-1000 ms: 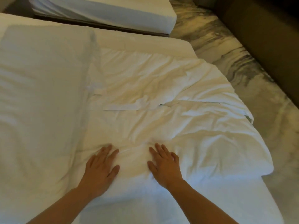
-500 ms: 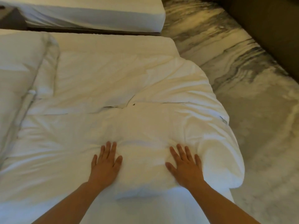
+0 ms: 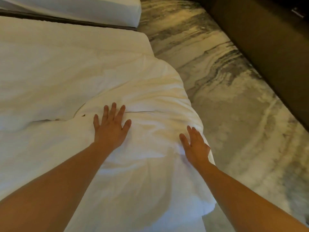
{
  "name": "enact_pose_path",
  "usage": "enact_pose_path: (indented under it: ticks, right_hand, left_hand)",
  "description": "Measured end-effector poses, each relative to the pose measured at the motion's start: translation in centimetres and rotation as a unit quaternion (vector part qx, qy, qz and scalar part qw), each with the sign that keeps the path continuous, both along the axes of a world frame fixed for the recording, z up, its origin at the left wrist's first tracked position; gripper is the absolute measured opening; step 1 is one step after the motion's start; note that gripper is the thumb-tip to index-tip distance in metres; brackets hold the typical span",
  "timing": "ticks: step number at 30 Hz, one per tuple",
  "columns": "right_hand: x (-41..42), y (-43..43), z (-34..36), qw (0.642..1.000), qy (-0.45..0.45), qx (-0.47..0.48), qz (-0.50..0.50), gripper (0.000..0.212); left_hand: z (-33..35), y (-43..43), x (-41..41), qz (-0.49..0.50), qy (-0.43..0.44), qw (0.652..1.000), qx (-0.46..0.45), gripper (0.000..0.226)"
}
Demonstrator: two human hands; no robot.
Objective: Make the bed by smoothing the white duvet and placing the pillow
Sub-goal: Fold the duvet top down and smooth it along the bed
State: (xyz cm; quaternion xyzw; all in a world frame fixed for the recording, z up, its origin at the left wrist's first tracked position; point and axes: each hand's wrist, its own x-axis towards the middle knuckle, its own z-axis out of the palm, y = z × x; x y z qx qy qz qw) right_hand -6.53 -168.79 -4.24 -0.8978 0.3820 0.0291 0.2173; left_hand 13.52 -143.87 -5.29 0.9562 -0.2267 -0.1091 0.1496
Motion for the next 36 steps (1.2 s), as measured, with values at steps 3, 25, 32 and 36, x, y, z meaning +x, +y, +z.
enact_pose_path:
  ticks: [3,25,32,36]
  right_hand:
    - [1.7,-7.3,-2.4,0.996,-0.038,0.055,-0.058,0.071]
    - [3.9,-22.3,-16.0,0.761,-0.025,0.611,-0.218,0.107]
    - [2.2,-23.3,-17.8,0.696,-0.051,0.668,-0.258,0.103]
    - [2.2,-24.6,-17.3,0.646,-0.137,0.702,-0.268,0.108]
  left_hand:
    - [-3.4,-3.4,1.1,0.063,0.009,0.997,0.038,0.066]
    - [-4.9,-14.4,-0.5,0.153,-0.039,0.981,-0.11,0.063]
    - [-7.9,-19.4,-3.2,0.149,-0.017,0.989,0.002,0.064]
    - [-7.6,-21.4,-2.8,0.118,-0.055,0.991,-0.025,0.057]
